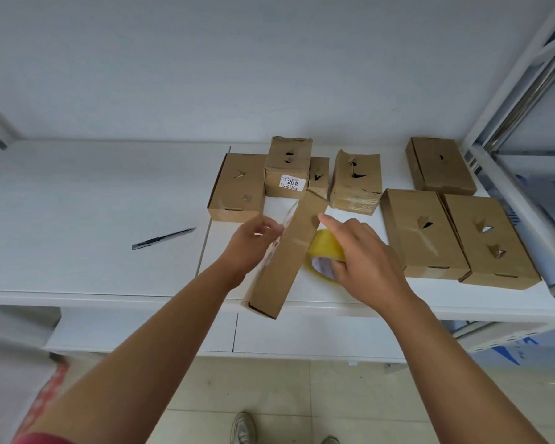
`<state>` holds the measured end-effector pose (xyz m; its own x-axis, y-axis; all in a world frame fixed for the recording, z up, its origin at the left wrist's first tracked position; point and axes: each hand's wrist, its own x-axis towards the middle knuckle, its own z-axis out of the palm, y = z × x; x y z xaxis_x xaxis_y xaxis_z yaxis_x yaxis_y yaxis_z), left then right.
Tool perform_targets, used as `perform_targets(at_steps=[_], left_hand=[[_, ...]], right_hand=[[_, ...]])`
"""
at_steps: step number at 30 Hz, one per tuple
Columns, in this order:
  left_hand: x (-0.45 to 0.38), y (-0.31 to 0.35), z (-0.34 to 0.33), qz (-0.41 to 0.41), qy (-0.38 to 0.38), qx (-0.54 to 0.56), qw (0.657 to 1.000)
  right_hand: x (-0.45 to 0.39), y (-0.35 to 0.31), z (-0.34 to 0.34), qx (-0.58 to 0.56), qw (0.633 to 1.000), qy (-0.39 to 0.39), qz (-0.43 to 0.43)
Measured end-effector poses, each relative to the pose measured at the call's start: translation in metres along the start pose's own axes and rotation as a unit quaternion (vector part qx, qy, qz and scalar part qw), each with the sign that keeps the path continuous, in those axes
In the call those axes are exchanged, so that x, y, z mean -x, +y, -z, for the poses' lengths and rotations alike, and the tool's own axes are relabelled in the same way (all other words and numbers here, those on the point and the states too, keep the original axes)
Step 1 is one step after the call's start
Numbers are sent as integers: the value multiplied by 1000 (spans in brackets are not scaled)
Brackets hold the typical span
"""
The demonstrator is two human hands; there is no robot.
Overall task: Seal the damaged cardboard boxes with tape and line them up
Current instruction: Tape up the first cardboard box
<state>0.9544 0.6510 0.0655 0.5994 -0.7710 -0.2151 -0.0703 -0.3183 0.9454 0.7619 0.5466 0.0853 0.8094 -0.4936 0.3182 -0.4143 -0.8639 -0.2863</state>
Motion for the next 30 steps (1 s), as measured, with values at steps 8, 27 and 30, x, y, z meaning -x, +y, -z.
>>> perform_targets(at_steps=[8, 27, 30], left_hand=[[20, 21, -8, -3, -179, -210, 961], [-3, 5, 28, -148, -12, -216, 965], [-9, 16, 54, -67, -1, -76, 995]], right_hand=[[-16, -14, 7, 70, 995, -45, -57], [-11, 4, -11, -288, 950, 76, -92], [-18, 26, 20, -78, 995, 48, -24]])
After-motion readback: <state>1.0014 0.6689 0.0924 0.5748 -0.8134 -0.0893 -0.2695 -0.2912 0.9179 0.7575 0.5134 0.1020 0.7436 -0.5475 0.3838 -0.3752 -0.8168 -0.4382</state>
